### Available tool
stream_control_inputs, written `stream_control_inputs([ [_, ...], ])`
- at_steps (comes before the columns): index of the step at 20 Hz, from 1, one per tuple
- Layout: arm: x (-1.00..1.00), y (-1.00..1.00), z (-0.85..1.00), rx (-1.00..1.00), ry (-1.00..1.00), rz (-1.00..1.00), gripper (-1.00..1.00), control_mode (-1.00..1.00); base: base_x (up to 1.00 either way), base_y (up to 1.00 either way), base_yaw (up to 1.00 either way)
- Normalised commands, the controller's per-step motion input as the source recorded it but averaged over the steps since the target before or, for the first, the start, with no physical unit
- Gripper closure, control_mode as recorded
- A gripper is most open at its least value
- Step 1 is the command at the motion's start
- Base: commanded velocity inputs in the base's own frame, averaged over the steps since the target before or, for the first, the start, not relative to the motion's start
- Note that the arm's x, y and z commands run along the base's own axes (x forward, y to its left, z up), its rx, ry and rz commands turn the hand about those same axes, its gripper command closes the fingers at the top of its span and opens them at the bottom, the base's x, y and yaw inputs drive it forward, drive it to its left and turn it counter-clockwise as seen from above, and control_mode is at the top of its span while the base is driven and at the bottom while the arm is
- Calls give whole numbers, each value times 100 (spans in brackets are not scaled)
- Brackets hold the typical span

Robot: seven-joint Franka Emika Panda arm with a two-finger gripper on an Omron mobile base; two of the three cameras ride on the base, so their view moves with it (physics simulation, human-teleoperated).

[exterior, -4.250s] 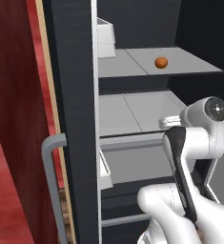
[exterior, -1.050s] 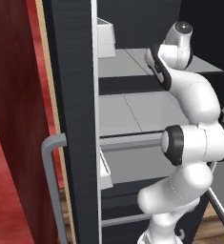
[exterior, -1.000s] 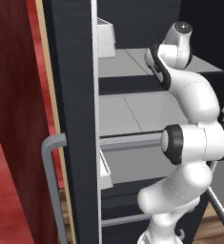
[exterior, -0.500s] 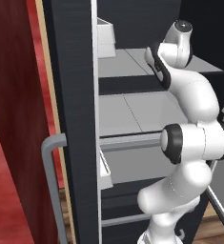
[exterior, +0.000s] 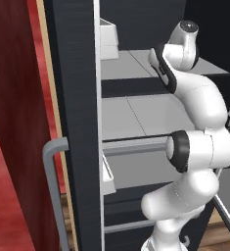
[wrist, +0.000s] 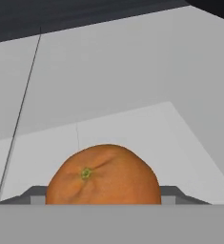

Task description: Pick the tangerine and apple from the fridge and place them inside the tupperware on the counter.

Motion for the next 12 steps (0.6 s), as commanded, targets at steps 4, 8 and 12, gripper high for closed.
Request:
stream_control_inputs([
  [4, -100, 12, -20, -5, -13, 10, 100, -100, 0, 0, 0],
  [8, -100, 16, -3, -4, -10, 8, 100, -100, 0, 0, 0],
  [12, -100, 13, 0, -5, -1, 5, 100, -100, 0, 0, 0],
])
